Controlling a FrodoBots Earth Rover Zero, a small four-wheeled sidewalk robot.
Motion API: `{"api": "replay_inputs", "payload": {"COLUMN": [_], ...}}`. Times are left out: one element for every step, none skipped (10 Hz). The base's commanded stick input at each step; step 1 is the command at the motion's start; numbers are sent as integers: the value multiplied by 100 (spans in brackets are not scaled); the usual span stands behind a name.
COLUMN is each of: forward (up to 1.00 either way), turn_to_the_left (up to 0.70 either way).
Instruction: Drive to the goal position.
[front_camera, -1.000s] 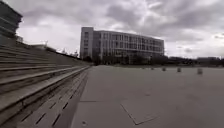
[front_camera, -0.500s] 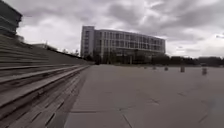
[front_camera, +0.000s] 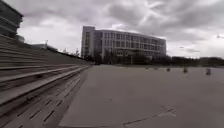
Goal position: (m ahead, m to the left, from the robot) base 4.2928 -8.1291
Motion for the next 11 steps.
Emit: {"api": "replay_inputs", "payload": {"forward": [70,70,70,70,70,70,70,70,70,70,70], "turn_to_the_left": [0,-17,-35,-35,-35,-35,-35,-35,-35,-35,-35]}}
